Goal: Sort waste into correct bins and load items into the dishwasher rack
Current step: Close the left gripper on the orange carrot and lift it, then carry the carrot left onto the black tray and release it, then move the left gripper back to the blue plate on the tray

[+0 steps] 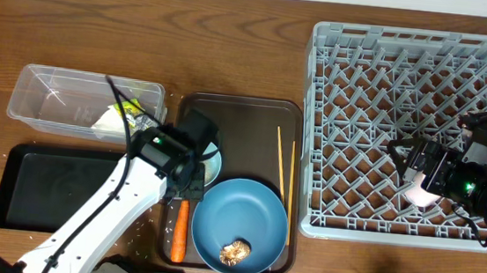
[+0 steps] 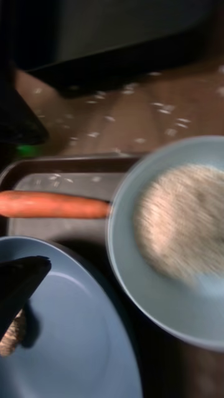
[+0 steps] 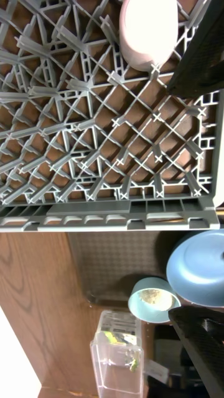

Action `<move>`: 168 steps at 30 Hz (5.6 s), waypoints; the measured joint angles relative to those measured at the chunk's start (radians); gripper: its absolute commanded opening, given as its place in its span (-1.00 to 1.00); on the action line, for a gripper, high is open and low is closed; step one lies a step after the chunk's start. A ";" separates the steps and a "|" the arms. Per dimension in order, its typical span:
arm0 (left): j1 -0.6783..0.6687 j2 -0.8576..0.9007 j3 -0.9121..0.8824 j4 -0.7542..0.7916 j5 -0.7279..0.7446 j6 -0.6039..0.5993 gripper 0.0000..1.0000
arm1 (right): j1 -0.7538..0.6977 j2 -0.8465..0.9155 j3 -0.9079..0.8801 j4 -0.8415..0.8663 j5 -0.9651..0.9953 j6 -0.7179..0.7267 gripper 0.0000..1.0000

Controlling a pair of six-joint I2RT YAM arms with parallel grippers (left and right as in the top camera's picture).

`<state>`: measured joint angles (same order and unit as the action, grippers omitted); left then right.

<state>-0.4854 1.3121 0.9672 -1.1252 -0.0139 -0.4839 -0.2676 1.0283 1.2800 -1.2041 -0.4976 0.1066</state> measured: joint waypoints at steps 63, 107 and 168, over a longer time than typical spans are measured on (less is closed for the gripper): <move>0.000 -0.010 -0.432 0.302 0.211 -0.235 -0.78 | 0.000 0.005 0.000 -0.002 0.000 0.000 0.97; 0.990 -0.332 -0.264 0.163 0.074 -0.241 -0.87 | 0.000 0.005 0.000 0.012 0.000 0.000 0.98; 0.024 0.048 0.251 0.032 0.073 0.223 0.44 | 0.000 0.005 0.000 0.038 0.001 0.008 0.98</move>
<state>-0.4610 1.3605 1.2182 -1.0927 0.0589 -0.2607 -0.2676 1.0332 1.2800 -1.1664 -0.4969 0.1146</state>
